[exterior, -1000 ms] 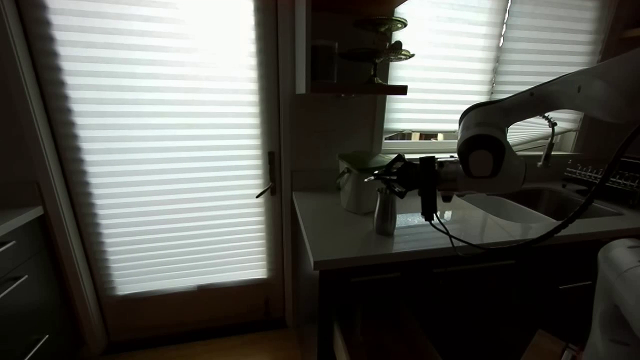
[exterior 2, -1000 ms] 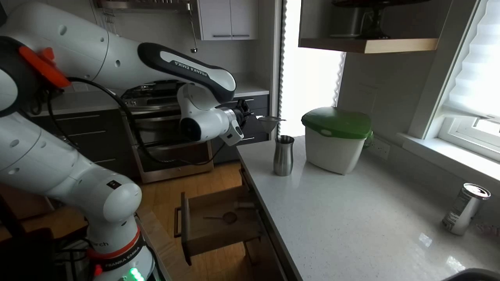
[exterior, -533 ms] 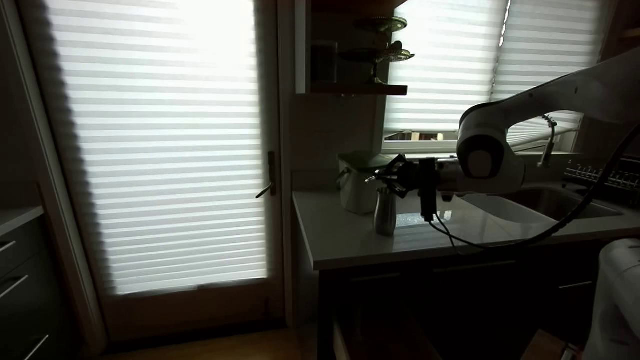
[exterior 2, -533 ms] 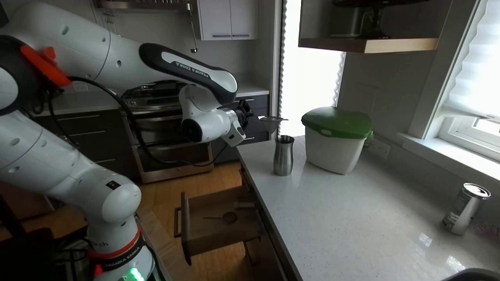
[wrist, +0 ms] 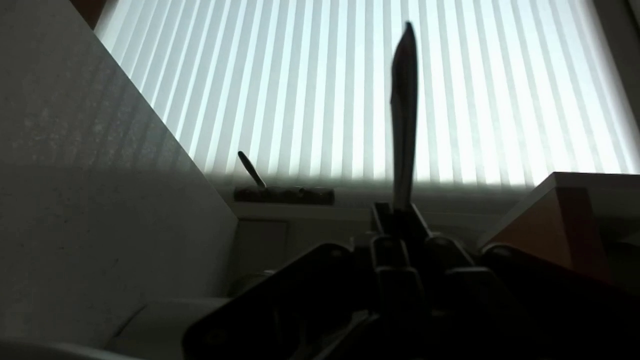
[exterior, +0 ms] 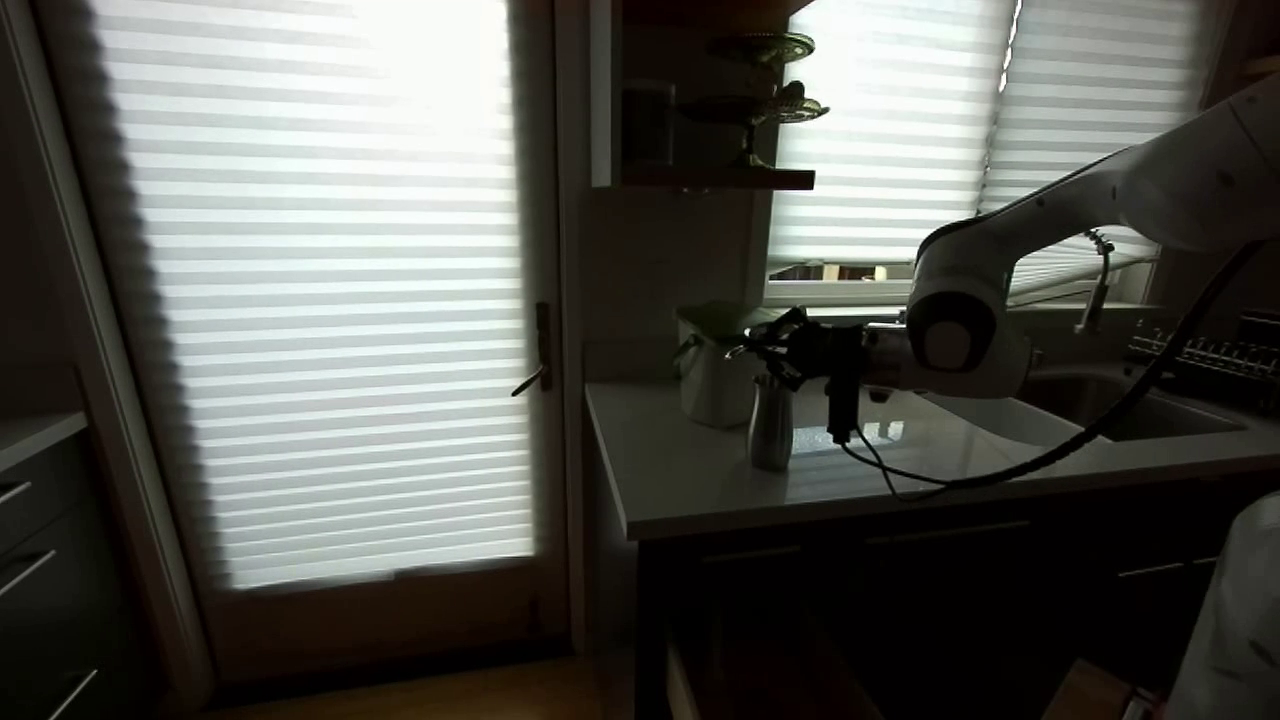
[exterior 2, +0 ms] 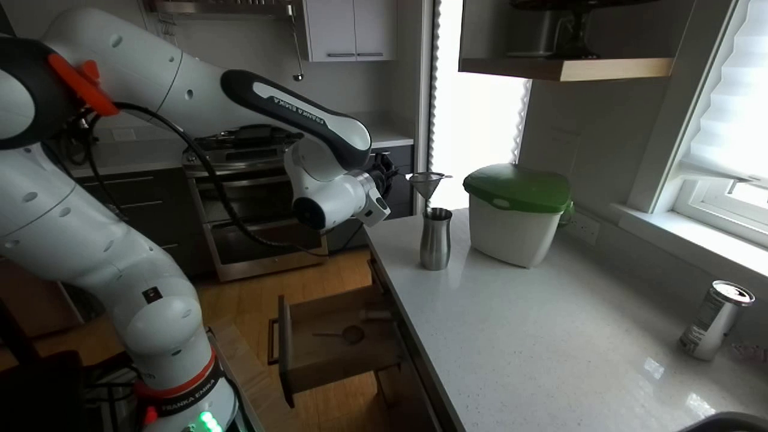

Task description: Pick up the tea strainer and put it on top of the cocktail mixer

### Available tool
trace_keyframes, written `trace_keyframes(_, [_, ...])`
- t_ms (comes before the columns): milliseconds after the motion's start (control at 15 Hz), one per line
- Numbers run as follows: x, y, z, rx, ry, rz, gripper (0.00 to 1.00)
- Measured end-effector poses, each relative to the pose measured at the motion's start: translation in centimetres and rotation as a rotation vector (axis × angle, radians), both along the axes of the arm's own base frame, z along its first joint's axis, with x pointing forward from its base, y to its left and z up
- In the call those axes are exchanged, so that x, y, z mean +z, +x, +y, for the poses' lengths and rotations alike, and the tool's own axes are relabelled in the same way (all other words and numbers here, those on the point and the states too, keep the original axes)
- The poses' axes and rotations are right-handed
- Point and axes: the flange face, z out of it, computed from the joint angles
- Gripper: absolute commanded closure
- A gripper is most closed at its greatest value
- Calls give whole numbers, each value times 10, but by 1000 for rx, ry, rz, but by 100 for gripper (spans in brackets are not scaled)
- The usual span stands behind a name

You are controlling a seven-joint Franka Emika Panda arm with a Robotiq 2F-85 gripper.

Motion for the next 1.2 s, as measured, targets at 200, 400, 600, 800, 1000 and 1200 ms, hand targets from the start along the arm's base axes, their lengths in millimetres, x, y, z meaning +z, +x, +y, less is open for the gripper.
trace_keyframes(200, [-12,6,-2,4,5,11,99])
trace_keyframes(400, [-20,7,-1,3,24,39,99])
trace_keyframes(600, [-20,7,-1,-2,50,54,99])
trace_keyframes(800, [-22,7,-3,-9,72,67,99])
trace_keyframes(1000, [-28,5,-6,-19,81,84,99])
trace_keyframes(1200, [-34,5,-8,-26,88,99,99])
